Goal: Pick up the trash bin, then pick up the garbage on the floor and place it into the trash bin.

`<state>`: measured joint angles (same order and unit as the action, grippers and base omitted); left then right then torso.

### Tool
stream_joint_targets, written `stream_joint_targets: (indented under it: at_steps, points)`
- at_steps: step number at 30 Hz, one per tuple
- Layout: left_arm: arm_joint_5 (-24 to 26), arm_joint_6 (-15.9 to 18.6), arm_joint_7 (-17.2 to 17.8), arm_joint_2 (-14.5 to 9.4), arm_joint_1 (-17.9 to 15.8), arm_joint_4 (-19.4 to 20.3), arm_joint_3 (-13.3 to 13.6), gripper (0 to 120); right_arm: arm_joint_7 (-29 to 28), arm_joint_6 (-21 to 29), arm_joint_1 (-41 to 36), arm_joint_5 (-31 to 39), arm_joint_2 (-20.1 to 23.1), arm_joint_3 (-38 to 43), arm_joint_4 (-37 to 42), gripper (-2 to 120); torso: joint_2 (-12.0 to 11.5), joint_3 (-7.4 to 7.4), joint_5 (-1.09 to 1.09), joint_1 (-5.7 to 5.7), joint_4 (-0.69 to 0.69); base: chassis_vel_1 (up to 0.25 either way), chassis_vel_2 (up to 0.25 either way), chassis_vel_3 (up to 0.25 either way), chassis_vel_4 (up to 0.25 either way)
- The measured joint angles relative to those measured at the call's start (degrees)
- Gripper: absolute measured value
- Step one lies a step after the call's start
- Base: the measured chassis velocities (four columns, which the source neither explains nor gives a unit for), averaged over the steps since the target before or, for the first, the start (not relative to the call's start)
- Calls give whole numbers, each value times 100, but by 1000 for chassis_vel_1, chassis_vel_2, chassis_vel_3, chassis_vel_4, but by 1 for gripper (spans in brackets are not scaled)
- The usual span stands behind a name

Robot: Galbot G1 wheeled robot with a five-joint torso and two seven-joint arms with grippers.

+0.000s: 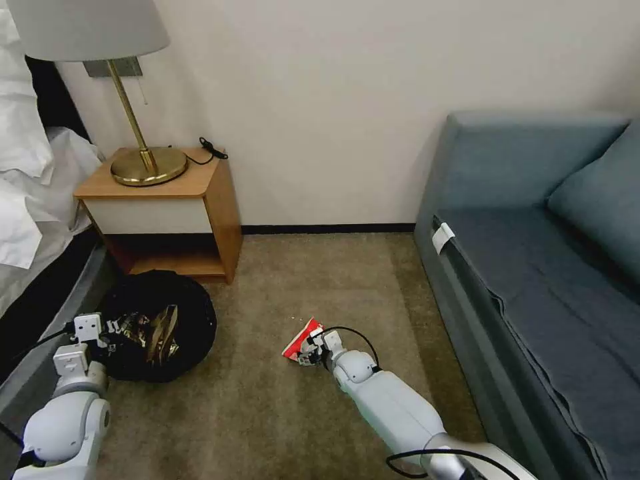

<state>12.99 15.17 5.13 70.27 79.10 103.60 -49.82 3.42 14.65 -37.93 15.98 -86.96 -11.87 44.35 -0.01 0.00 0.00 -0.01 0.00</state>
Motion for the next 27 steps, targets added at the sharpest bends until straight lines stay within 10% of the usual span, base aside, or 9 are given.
stream_joint_targets:
  at_steps: [19, 27]
  points:
    - [17, 5, -4, -10, 97, 111, -49, 4, 17, -78, -45, 0, -13, 34, 42, 7, 0, 0, 0, 0, 0, 0, 0, 0, 0]
    - [24, 5, -7, 5, 128, 139, -59, 4, 17, -95, -94, 5, 6, 84, 112, 0, 0, 0, 0, 0, 0, 0, 0, 0, 0]
